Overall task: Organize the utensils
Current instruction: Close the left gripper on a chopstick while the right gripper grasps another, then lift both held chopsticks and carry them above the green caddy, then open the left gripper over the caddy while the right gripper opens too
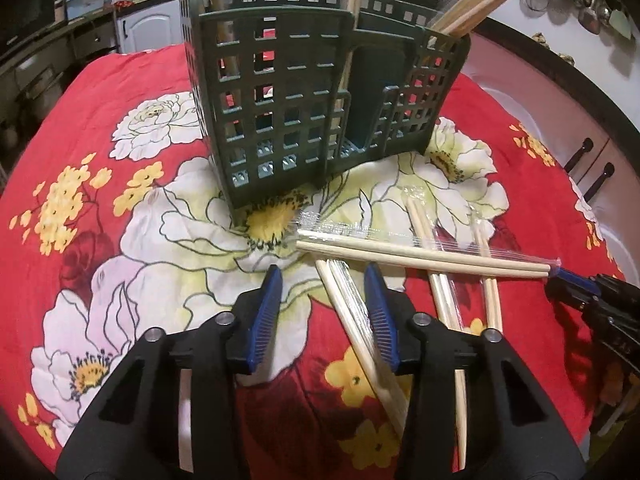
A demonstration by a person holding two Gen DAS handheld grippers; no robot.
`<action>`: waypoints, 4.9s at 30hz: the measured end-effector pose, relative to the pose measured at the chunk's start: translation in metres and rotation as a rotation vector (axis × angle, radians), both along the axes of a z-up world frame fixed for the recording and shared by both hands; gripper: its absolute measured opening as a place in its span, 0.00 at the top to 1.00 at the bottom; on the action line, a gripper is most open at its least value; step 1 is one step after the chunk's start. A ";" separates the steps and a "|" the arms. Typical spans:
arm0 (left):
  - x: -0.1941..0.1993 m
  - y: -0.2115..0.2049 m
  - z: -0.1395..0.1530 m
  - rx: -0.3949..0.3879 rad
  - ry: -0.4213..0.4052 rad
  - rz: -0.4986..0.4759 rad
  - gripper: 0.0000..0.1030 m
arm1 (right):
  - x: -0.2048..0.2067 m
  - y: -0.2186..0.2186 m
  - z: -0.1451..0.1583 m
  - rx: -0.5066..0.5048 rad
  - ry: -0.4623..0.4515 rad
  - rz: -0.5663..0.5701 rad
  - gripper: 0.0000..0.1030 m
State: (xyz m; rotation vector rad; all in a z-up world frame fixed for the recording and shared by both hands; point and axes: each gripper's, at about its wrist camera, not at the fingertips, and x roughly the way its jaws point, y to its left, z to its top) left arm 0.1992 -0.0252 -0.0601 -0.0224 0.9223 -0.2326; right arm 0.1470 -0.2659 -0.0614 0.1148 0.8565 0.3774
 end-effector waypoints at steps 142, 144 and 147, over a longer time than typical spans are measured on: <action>0.058 0.047 0.164 -0.148 -0.553 0.109 0.97 | 0.100 0.116 0.194 -0.103 -0.549 0.122 0.97; 0.057 0.049 0.162 -0.148 -0.539 0.106 0.97 | 0.101 0.113 0.193 -0.101 -0.540 0.116 0.87; 0.055 0.051 0.160 -0.147 -0.529 0.109 0.93 | 0.101 0.109 0.192 -0.102 -0.541 0.102 0.83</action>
